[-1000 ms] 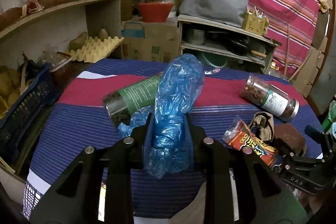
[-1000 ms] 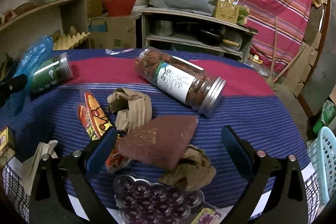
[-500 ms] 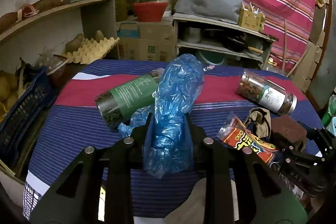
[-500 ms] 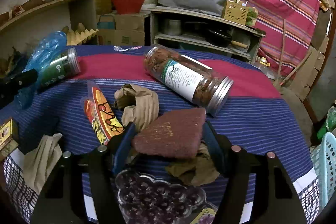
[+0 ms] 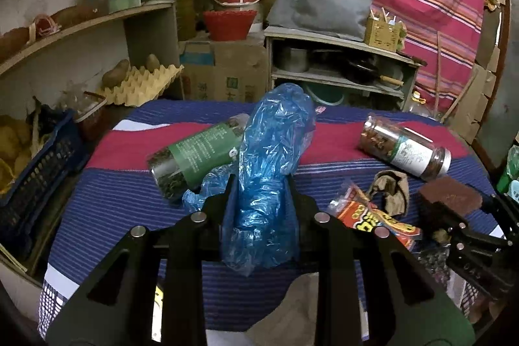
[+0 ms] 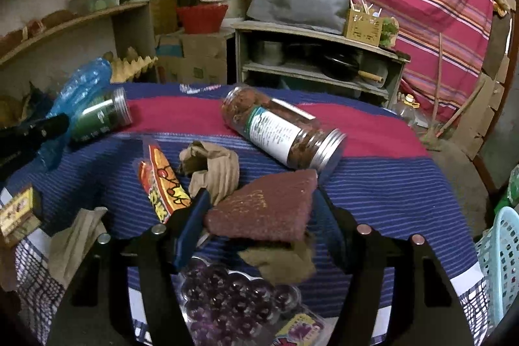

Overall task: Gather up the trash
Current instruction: 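Carry both items to the blue basket while the left tool releases the blue bag inside, then open the right tool to drop the brown sponge into the basket, then move both open tools back over the table toward the beige cloth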

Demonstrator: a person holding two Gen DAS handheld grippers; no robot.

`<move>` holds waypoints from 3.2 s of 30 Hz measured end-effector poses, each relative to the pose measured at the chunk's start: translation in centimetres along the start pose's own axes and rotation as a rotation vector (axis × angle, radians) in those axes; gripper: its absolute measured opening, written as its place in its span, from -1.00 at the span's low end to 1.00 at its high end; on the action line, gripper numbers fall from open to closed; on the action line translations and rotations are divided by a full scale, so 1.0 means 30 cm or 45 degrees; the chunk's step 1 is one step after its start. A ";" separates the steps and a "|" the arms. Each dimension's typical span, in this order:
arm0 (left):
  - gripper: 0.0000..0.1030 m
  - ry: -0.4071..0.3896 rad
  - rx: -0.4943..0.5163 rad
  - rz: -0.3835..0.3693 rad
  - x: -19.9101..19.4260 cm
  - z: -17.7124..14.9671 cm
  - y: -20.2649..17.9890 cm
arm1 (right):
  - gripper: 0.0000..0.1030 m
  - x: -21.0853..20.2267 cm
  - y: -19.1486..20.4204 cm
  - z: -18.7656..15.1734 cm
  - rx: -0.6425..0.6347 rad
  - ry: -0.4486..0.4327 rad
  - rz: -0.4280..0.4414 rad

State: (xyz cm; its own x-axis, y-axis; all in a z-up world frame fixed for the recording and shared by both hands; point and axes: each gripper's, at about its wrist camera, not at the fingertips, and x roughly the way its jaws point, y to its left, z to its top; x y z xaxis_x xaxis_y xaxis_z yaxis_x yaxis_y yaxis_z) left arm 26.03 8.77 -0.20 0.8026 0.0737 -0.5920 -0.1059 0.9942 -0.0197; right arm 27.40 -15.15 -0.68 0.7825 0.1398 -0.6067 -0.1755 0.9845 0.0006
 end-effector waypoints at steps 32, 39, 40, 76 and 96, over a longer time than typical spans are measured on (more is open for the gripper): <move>-0.49 -0.021 0.375 -0.472 -0.256 -0.102 -0.982 | 0.26 -0.546 -0.948 -0.259 0.333 -0.179 -0.296; -0.49 0.046 0.411 -0.657 -0.281 -0.177 -1.236 | 0.26 -0.590 -1.120 -0.350 0.392 -0.147 -0.384; -0.49 0.062 0.407 -0.686 -0.281 -0.185 -1.275 | 0.26 -0.596 -1.139 -0.360 0.394 -0.142 -0.396; 0.89 -0.038 0.364 -0.448 -0.322 -0.160 -1.214 | 0.26 -0.495 -1.262 -0.434 0.452 -0.069 -0.408; 0.89 -0.070 0.264 -0.241 -0.313 -0.132 -0.858 | 0.70 -0.408 -1.058 -0.310 0.415 -0.066 -0.417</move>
State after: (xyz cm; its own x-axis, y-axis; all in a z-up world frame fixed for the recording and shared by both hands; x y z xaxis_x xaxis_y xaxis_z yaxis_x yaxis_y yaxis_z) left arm 18.89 -17.82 2.66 0.8281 -0.1158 -0.5485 0.1664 0.9851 0.0431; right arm 17.83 -49.09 -0.66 0.7957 -0.1868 -0.5761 0.2763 0.9585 0.0708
